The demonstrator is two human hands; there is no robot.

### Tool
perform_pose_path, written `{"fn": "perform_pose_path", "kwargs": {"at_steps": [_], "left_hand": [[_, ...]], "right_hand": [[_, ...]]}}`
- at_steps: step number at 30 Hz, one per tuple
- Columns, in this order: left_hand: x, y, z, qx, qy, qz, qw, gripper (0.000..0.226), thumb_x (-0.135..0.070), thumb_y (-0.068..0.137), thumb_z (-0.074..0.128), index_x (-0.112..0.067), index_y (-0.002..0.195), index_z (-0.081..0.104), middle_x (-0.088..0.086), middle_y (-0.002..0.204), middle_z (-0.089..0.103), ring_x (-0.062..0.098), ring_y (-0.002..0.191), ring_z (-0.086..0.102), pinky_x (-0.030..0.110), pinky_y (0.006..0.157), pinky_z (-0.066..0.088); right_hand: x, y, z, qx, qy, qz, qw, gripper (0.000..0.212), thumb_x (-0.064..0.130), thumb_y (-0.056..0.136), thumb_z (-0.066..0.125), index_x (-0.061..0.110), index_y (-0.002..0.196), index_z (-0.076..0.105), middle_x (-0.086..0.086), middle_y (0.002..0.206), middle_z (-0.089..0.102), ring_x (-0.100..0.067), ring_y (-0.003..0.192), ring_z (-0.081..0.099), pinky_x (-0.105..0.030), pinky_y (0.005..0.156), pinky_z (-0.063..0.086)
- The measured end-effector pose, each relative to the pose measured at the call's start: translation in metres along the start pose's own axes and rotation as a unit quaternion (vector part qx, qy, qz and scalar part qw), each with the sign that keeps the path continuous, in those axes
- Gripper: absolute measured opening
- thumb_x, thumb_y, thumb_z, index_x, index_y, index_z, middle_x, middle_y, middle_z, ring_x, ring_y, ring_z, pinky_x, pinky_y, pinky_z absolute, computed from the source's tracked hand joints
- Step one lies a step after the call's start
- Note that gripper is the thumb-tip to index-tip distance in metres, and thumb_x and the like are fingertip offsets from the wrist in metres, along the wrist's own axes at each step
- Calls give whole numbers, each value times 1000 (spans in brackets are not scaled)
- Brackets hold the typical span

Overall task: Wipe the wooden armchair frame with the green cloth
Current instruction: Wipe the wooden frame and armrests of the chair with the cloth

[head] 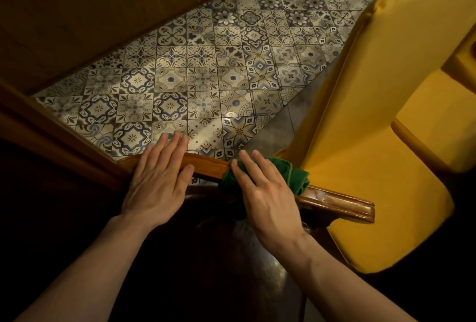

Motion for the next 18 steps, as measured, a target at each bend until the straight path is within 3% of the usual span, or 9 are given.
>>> {"fn": "perform_pose_path", "kwargs": {"at_steps": [8,18], "left_hand": [[0,2,2,7,-3,-4,1000,66,-50,100,5,-25,160,-4,-8,169,-7,7,153,-16,36,124,-12],[0,2,-1,23,-30,-5,999,66,-41,98,-1,-22,160,-4,-10,168,-9,5,152,-17,36,124,-9]], "right_hand": [[29,26,7,26,-2,-33,999,56,17,99,25,9,153,31,-16,163,27,-37,151,21,-46,124,18],[64,59,8,15,68,-29,997,49,11,98,50,15,147,46,-8,158,39,-30,145,35,-40,115,35]]}}
Point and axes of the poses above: each hand's wrist, its own y-axis towards the middle knuckle, its own z-axis out of the palm, x = y × z, the point moved 10 cm from there along y, towards the middle knuckle
